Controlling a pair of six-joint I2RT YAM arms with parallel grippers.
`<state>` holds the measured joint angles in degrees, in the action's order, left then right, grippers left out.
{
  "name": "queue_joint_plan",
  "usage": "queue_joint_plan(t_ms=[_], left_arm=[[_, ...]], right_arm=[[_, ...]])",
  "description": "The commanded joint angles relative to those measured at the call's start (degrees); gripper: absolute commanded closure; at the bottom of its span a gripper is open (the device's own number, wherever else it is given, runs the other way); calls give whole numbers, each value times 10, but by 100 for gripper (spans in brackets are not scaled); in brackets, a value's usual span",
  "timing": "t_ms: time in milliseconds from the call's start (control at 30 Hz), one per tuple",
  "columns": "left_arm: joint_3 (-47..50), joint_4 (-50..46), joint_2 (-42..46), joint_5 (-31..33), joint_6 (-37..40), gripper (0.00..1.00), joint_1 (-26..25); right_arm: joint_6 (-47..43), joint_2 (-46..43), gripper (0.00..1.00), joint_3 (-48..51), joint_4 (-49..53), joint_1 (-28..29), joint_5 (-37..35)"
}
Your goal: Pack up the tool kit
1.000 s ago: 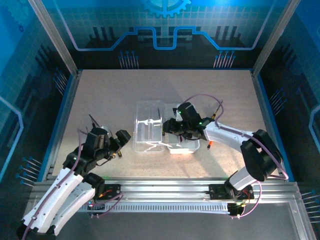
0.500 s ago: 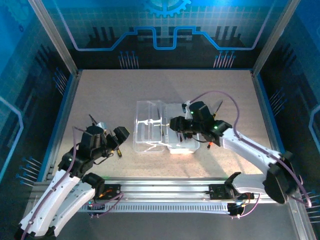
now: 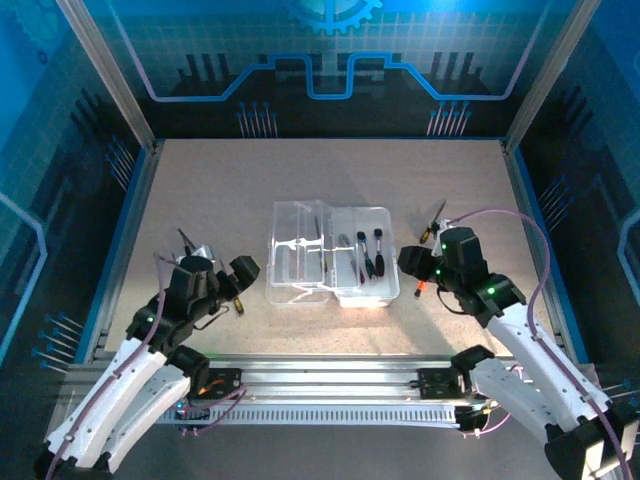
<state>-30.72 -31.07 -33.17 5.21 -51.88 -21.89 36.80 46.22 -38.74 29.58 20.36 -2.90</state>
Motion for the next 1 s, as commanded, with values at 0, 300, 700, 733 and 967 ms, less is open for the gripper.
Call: queue_joint_plan(t_ms=[0, 300, 700, 733, 967], left_arm=[[-37, 46, -35, 55, 26, 1, 4], [-37, 54, -65, 58, 12, 1, 5], [-8, -17, -6, 31, -7, 1, 6], [-8, -21, -4, 27, -3, 1, 6], [-14, -26, -7, 30, 30, 1, 6]], right_arm=[[-35, 37, 46, -9, -5, -36, -30], [-36, 263, 39, -145, -45, -96, -97], [-48, 572, 48, -331, 10, -167, -49], [-49, 594, 49, -351, 23, -170, -49], [-44, 656, 54, -406, 75, -168, -55]])
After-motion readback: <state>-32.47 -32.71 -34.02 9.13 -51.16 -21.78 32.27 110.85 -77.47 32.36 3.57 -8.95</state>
